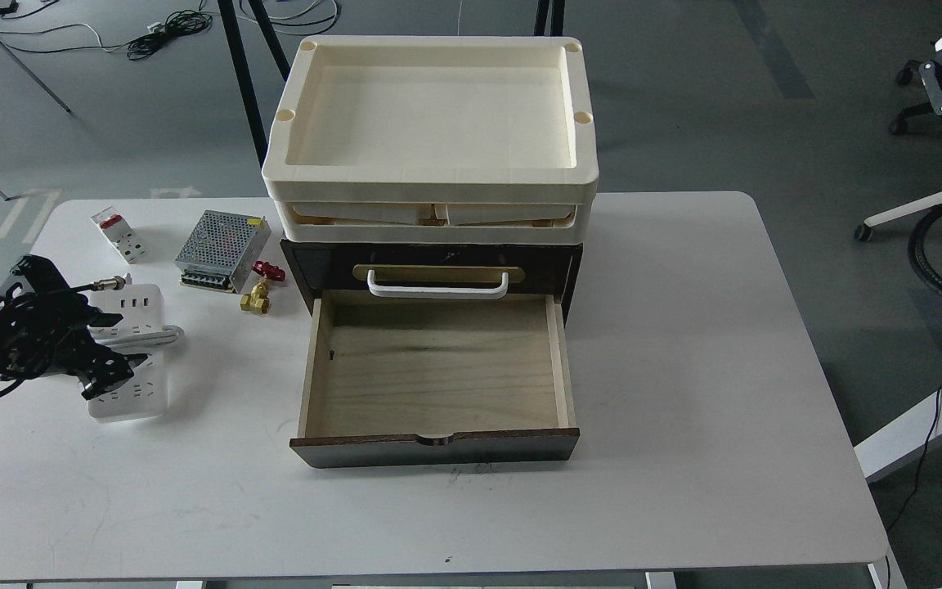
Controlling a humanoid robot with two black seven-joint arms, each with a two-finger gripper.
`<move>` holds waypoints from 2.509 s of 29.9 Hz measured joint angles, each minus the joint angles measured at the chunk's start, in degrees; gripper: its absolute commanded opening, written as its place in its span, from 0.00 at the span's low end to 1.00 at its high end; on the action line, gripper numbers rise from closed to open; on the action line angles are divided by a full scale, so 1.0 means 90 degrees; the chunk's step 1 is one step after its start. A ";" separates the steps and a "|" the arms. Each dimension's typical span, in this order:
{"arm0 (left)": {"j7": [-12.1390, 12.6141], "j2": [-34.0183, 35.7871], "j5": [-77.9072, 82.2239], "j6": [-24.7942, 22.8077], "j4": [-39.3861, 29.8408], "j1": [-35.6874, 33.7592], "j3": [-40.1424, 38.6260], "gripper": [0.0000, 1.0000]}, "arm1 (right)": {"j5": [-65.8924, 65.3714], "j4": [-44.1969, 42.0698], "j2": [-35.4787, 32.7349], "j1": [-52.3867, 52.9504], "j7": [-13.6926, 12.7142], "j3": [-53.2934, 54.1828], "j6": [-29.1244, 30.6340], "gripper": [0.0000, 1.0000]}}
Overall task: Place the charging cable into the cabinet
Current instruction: 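Grasp the power strip and its coiled cable with the left gripper, then lift the power strip and carry it toward the open drawer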
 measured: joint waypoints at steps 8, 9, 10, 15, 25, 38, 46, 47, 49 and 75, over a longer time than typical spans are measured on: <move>0.0000 -0.0012 0.0007 0.0063 0.0015 0.0002 0.0009 0.42 | 0.0000 -0.0002 0.0000 -0.0034 0.0000 0.0009 0.0000 1.00; 0.0000 -0.0012 0.0007 0.0064 0.0015 0.0005 0.0010 0.40 | 0.0000 -0.0003 0.0000 -0.0039 0.0000 0.0009 0.0000 0.99; 0.0000 -0.0012 0.0007 0.0064 0.0023 0.0007 0.0011 0.39 | 0.0000 -0.0005 0.0000 -0.0041 0.0000 0.0009 0.0000 1.00; 0.0000 -0.0011 0.0007 0.0073 0.0141 0.0036 0.0011 0.37 | 0.0000 -0.0009 -0.0005 -0.0045 0.0000 0.0010 0.0000 1.00; 0.0000 -0.0012 -0.0017 0.0337 0.0161 0.0097 0.0002 0.25 | 0.0048 -0.0025 -0.0010 -0.0053 0.0000 0.0010 -0.0005 1.00; 0.0000 -0.0023 -0.0093 0.0613 0.0161 0.0116 -0.0007 0.03 | 0.0049 -0.0030 -0.0010 -0.0101 0.0000 0.0029 -0.0011 1.00; -0.0001 -0.0015 -0.0120 0.0749 0.0157 0.0055 -0.0029 0.00 | 0.0049 -0.0039 -0.0010 -0.0148 0.0000 0.0033 -0.0011 1.00; -0.0001 -0.0011 -0.0128 0.0731 0.0155 0.0043 -0.0046 0.00 | 0.0049 -0.0039 -0.0010 -0.0154 0.0000 0.0034 -0.0010 1.00; -0.0001 -0.0005 -0.0160 0.0704 0.0142 0.0032 -0.0074 0.00 | 0.0049 -0.0039 -0.0010 -0.0170 0.0000 0.0035 -0.0011 1.00; 0.0002 0.4070 -0.1942 -0.0851 -0.5953 -0.0774 -0.0245 0.00 | 0.0049 -0.0039 -0.0020 -0.0180 0.0000 0.0164 -0.0016 1.00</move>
